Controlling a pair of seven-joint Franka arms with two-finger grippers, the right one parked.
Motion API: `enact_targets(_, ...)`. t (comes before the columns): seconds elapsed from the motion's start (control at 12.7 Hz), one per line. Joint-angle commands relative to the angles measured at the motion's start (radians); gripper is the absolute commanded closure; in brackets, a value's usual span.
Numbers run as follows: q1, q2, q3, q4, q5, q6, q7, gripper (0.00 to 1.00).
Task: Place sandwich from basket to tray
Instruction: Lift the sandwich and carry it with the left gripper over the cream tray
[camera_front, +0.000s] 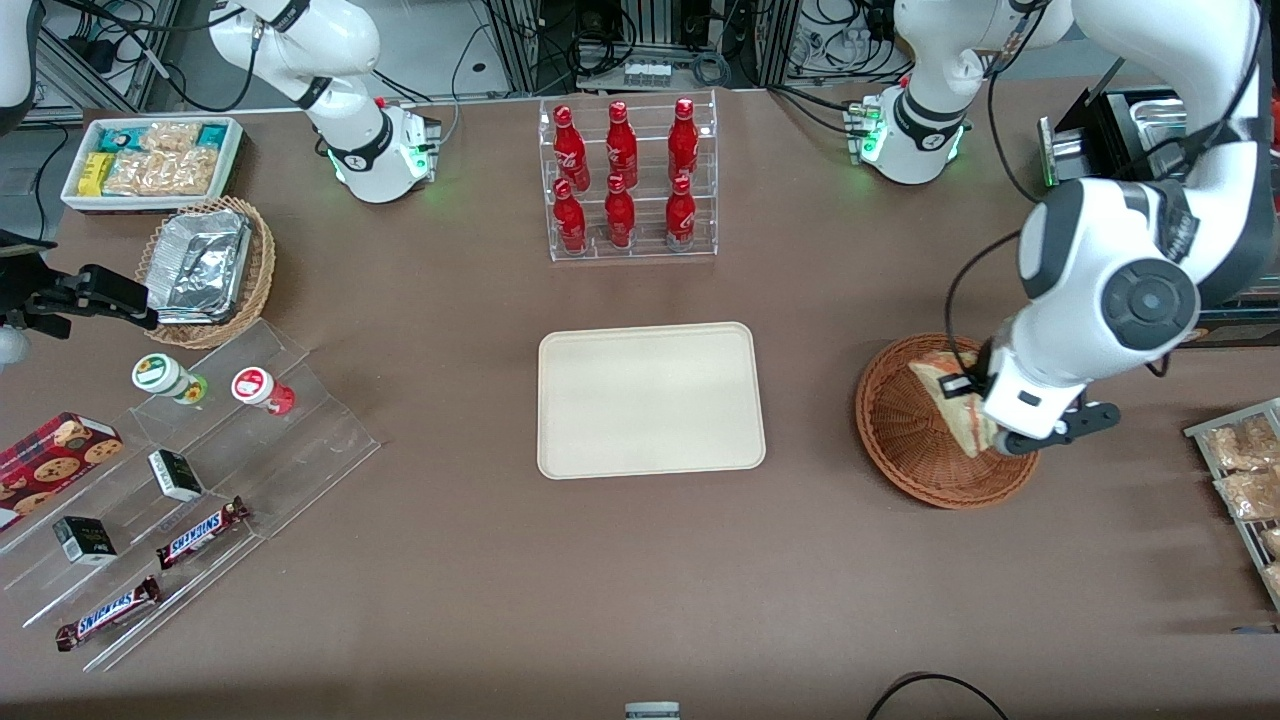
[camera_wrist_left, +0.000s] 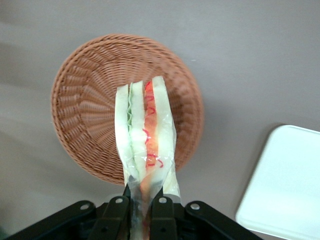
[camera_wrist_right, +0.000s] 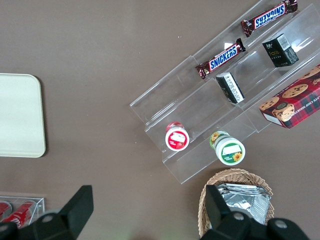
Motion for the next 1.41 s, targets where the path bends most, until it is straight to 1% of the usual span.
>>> enact_targets(0.0, -0.078, 0.027, 0.008, 0.071, 0.001, -0.030, -0.050, 1.00)
enact_targets(0.24, -0.179, 0.047, 0.005, 0.086, 0.001, -0.017, -0.036, 1.00)
enact_targets(0.39, -0.240, 0.104, 0.005, 0.153, -0.011, -0.020, -0.050, 1.00)
enact_targets(0.55, -0.283, 0.165, 0.005, 0.216, -0.048, -0.020, -0.051, 1.00)
enact_targets(0.79, -0.371, 0.250, 0.007, 0.276, -0.046, -0.001, -0.103, 1.00)
enact_targets(0.94, -0.429, 0.329, 0.007, 0.313, -0.045, 0.066, -0.180, 1.00)
enact_targets(1.02, -0.444, 0.348, 0.007, 0.316, -0.046, 0.104, -0.199, 1.00)
enact_targets(1.18, -0.467, 0.377, 0.005, 0.316, -0.046, 0.156, -0.208, 1.00)
enact_targets(1.34, -0.518, 0.420, 0.007, 0.316, -0.039, 0.222, -0.214, 1.00)
